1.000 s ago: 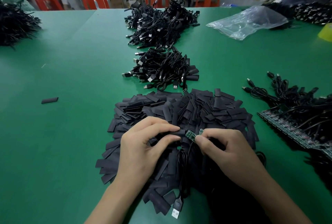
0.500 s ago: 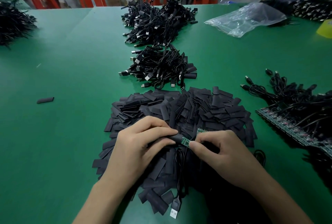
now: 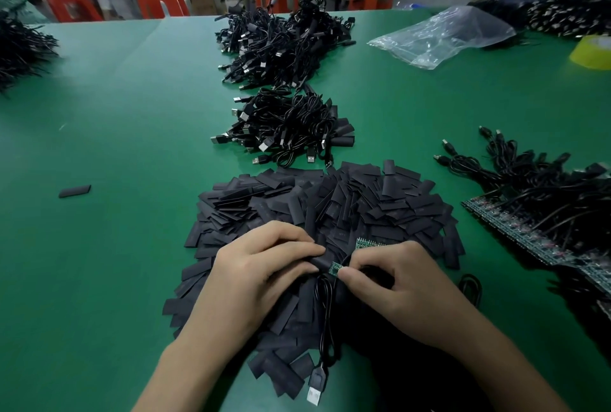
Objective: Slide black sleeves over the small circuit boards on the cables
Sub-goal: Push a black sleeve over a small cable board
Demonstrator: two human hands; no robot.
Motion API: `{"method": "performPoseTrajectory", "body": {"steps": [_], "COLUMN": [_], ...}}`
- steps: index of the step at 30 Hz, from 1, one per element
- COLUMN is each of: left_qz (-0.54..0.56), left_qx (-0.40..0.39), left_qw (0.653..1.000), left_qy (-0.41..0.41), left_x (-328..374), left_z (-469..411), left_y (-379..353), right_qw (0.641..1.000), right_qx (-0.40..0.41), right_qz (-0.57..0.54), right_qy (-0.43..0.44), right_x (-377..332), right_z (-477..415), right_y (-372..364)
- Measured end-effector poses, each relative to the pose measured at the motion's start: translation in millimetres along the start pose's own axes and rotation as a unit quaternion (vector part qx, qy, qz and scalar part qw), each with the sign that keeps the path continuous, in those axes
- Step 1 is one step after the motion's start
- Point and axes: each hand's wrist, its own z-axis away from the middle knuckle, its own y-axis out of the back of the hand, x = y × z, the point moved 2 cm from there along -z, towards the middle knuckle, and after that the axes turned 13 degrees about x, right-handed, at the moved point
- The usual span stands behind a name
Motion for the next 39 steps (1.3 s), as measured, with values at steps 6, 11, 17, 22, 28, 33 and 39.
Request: {"method": "performPoseTrajectory", "body": {"steps": [6, 11, 17, 22, 28, 33, 39], "left_qz": [0.022, 0.015, 0.001, 0.003, 0.025, 0.045, 0.051], "left_qx": [-0.031, -0.047, 0.011, 0.055, 0.066, 0.063, 0.063], "left_qw": [0.999, 0.999, 1.0, 0.997, 0.993, 0.993, 0.993], "left_qy": [-0.001, -0.017, 0.003, 0.062, 0.091, 0.09, 0.091], "left_x": [-2.4, 1.7, 5.9, 2.2, 5.4, 7.7, 9.0], "left_z": [-0.8, 1.8, 2.5, 2.1, 1.8, 0.6, 0.9], "left_y": [2.0, -2.4, -6.3, -3.5, -5.8, -5.5, -6.7], "right_qw": [1.0, 1.0, 0.999, 0.993, 0.989, 0.984, 0.978], "right_qx": [0.008, 0.009, 0.029, 0.117, 0.132, 0.145, 0.157], "right_qz": [-0.009, 0.007, -0.029, -0.016, 0.028, 0.042, 0.053], "right_qy": [-0.005, -0.004, -0.001, 0.028, 0.062, 0.097, 0.124], "right_x": [3.9, 2.5, 1.4, -0.6, 0.3, 1.1, -0.8], "right_z": [-0.5, 0.3, -0.4, -0.5, 0.8, -1.0, 1.0], "right_y": [2.9, 0.2, 3.8, 5.3, 0.2, -0.1, -2.8]}}
